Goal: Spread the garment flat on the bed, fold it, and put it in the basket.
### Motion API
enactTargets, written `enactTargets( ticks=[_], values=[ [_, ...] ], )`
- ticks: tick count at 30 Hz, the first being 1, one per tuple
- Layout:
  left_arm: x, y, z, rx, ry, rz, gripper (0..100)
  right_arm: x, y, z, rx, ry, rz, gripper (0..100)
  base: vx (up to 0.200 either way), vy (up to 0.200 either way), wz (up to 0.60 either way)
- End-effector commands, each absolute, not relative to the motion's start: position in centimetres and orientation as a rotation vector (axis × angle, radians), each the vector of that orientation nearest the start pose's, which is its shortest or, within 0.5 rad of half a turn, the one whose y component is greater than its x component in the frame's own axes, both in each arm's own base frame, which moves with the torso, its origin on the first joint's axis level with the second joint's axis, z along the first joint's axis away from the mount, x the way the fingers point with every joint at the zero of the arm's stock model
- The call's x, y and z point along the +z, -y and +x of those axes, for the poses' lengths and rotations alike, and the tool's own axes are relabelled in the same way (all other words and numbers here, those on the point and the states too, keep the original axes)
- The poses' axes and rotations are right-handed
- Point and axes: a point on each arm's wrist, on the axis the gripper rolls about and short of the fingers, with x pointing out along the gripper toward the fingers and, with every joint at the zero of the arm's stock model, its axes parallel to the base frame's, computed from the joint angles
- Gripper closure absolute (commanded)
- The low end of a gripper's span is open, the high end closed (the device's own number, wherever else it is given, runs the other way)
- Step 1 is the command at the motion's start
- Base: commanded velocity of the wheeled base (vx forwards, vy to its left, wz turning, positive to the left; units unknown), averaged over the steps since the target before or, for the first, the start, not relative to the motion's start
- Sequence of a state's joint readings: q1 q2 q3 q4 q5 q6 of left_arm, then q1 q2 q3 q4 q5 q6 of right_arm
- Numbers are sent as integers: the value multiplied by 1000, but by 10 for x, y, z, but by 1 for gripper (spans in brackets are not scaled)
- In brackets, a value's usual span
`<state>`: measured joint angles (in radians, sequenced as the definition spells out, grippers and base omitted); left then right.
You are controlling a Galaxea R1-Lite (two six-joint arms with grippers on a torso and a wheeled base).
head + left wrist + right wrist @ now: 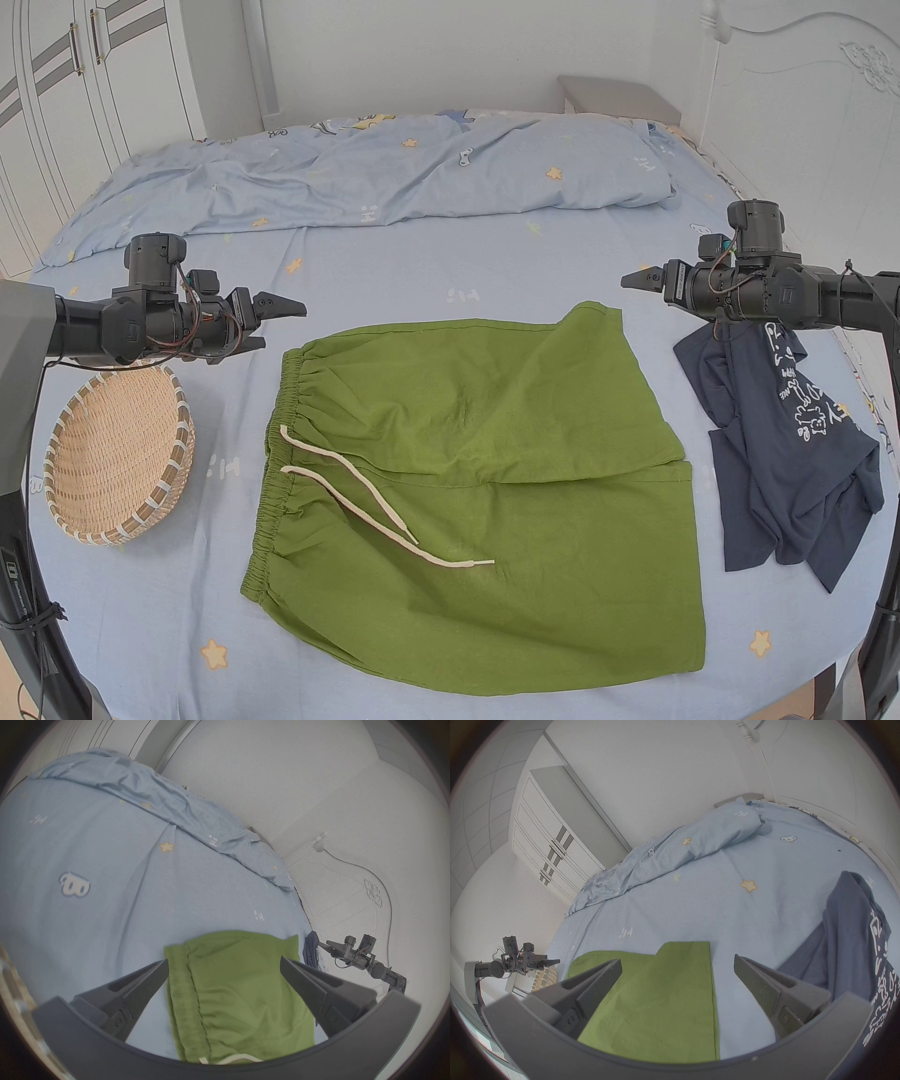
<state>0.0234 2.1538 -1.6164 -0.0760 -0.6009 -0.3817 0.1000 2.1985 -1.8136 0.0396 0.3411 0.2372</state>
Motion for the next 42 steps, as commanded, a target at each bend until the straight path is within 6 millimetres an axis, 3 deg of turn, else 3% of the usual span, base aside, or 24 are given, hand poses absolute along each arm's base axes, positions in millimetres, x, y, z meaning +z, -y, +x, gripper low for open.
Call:
enactTargets(
  ticks=[1,6,8,10,12,17,23,27,36,42],
  values=[
    [196,16,388,-487,-614,-564,0,228,-42,410,366,-520,303,0,0,0,0],
    [158,13,331,-442,-793,-617,0,210,-38,351,348,-649,318,0,0,0,0],
    [151,12,318,-431,-822,-625,0,203,-38,337,345,-679,321,0,0,0,0],
    [138,9,290,-415,-859,-644,0,190,-36,305,340,-724,344,0,0,0,0],
    [130,6,269,-422,-866,-660,0,179,-36,286,342,-736,366,0,0,0,0],
    [109,2,229,-451,-873,-691,0,158,-38,253,359,-724,393,0,0,0,0],
    [81,3,200,-432,-918,-707,0,154,-46,225,400,-721,400,0,0,0,0],
    [65,3,192,-424,-949,-712,0,157,-46,221,409,-710,397,0,0,0,0],
    [26,2,213,-425,-986,-706,0,159,-48,221,420,-701,393,0,0,0,0],
    [17,1,211,-433,-958,-687,0,161,-48,222,420,-695,394,0,0,0,0]
  ],
)
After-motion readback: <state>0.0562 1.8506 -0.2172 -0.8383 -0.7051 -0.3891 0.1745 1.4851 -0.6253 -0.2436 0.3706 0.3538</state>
